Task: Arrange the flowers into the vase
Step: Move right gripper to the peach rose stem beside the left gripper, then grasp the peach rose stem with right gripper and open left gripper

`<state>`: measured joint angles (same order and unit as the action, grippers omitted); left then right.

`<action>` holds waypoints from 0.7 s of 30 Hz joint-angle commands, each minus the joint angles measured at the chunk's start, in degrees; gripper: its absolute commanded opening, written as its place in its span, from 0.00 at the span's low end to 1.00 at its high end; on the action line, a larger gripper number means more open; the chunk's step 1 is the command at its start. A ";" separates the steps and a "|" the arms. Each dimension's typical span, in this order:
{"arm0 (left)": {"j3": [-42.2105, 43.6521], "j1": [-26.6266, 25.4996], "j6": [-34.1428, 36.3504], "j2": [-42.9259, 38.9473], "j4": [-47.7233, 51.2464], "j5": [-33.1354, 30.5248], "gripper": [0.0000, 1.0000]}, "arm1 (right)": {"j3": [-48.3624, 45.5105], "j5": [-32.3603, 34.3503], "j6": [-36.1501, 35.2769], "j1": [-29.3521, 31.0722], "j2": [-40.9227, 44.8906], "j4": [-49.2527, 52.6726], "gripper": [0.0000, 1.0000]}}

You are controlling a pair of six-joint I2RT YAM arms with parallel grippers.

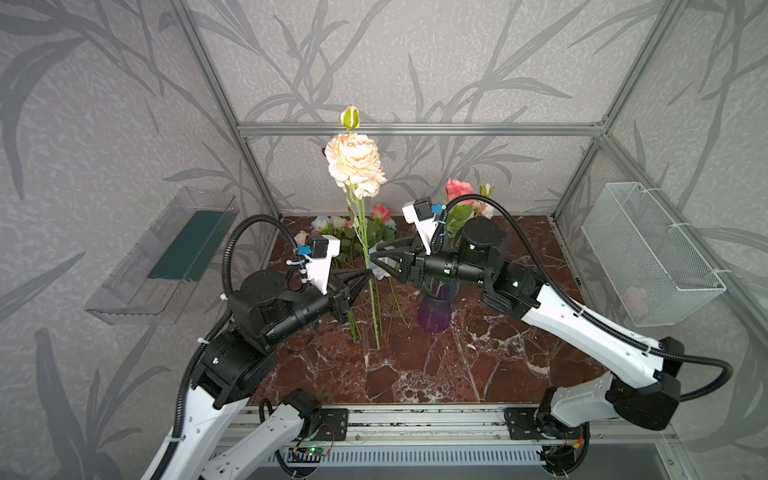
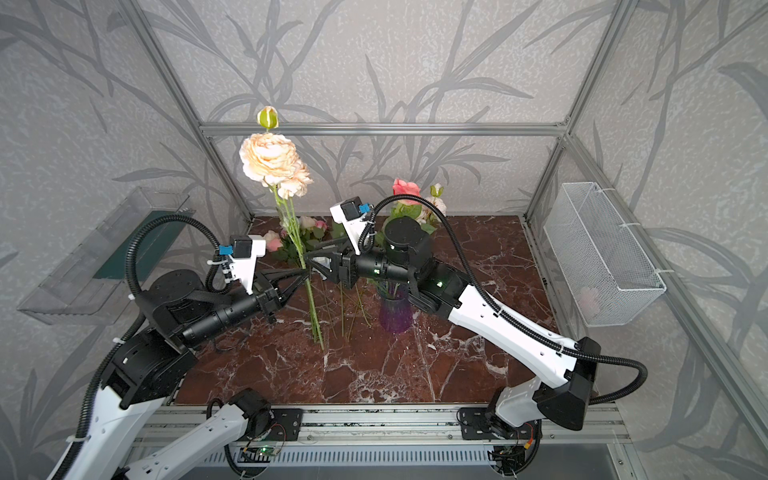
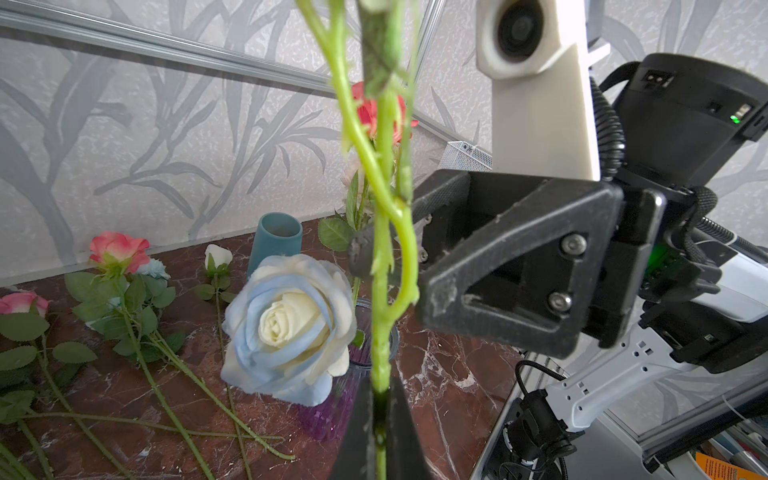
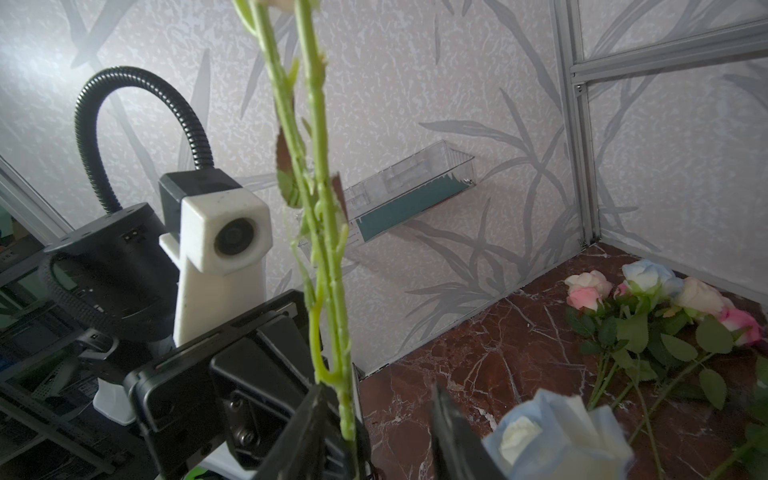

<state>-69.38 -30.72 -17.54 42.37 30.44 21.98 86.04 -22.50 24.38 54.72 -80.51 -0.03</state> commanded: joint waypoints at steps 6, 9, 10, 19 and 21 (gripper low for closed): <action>-1.92 -0.26 1.28 1.11 -0.03 -0.70 0.00 | 0.16 -0.14 -2.08 0.39 1.86 -0.23 0.46; -2.37 -0.26 1.19 1.72 0.25 -0.75 0.00 | 2.76 -0.39 -1.49 0.34 -0.74 0.00 0.46; -2.46 -0.30 1.21 1.83 0.28 -0.86 0.00 | 3.55 -0.35 -1.52 0.34 -1.55 0.43 0.46; -2.67 -0.28 2.32 1.59 1.95 -0.66 0.00 | 7.55 -1.22 -1.18 0.37 -6.21 0.49 0.32; -2.77 -0.28 2.59 1.53 2.30 -0.63 0.00 | 7.67 -1.71 -0.86 0.38 -6.41 -0.11 0.18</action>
<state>-70.15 -30.70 -16.80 44.60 32.40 21.10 91.37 -23.03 23.05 54.81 -86.83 0.71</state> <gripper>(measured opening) 0.048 0.232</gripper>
